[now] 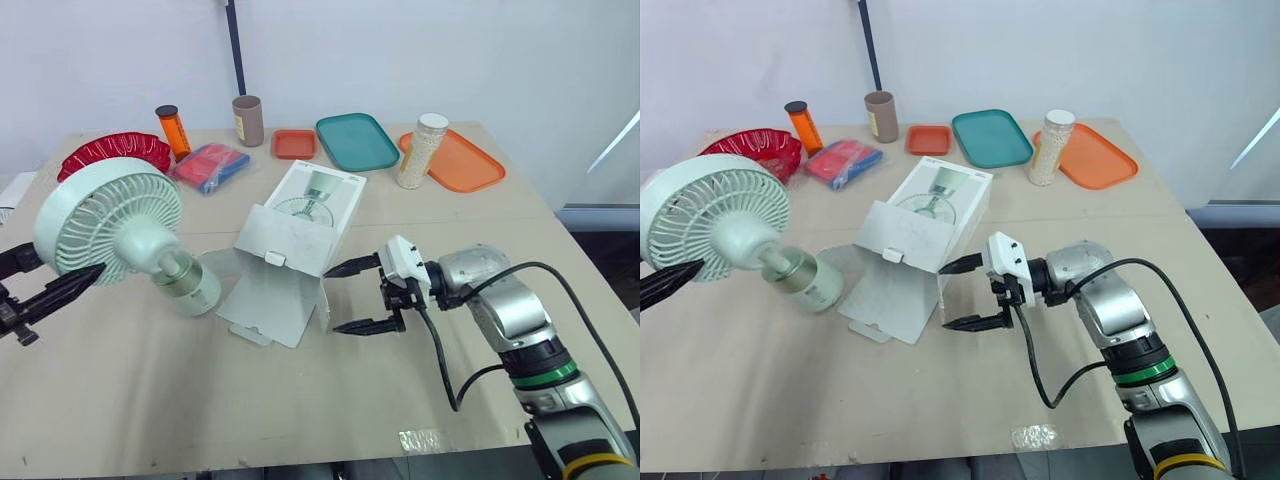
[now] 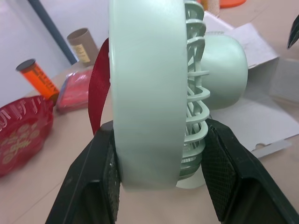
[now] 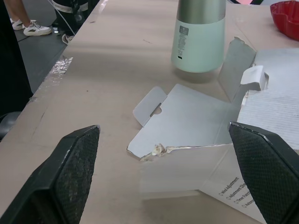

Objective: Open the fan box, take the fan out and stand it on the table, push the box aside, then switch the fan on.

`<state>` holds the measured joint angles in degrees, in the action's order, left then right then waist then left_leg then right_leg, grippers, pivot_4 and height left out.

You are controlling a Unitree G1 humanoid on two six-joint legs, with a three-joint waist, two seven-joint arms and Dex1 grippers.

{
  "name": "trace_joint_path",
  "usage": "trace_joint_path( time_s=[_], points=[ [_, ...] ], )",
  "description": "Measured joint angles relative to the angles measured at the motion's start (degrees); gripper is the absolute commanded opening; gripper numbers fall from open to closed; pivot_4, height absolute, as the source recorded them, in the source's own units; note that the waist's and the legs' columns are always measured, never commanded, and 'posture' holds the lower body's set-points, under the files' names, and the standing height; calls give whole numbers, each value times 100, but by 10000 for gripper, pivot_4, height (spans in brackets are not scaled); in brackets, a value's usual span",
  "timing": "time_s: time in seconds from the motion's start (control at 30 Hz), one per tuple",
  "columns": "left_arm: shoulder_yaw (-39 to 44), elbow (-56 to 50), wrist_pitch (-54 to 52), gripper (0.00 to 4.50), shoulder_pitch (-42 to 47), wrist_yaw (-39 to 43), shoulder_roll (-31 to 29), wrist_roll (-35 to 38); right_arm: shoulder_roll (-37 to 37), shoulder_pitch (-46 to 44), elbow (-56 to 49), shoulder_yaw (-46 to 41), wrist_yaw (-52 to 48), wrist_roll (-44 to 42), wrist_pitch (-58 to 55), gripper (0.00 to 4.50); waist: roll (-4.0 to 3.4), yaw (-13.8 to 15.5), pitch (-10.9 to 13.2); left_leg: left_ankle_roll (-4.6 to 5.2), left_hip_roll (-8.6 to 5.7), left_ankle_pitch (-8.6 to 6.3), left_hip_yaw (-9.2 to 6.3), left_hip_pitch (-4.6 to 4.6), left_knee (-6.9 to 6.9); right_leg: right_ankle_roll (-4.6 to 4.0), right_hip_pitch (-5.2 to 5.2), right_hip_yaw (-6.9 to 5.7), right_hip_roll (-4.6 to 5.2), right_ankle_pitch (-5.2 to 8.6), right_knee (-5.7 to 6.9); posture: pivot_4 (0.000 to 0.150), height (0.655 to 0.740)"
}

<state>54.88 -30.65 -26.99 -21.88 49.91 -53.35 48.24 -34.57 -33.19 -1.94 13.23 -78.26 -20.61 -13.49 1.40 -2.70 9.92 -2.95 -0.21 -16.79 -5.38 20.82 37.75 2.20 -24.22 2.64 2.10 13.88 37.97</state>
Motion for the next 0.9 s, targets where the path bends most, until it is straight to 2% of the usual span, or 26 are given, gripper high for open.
trace_joint_path(
  time_s=[0.57, 0.9],
  points=[
    [196, 992, -95, 18916, 257, -174, 70, -1068, 147, -364, -18, -244, 130, -401, -322, 45000, 5, -2, 1, -5, 3, -3, -1, 1, -2, -1, -3, -2, 1, 0, -1, 1500, 7400],
    [346, 1080, -207, 18916, 290, -168, 121, -1161, 473, -619, 107, -426, 530, -594, -540, 45000, 10, -1, 2, -11, 4, -5, -2, 3, -2, -1, -6, -3, 4, 1, -1, 1500, 7400]
  ],
)
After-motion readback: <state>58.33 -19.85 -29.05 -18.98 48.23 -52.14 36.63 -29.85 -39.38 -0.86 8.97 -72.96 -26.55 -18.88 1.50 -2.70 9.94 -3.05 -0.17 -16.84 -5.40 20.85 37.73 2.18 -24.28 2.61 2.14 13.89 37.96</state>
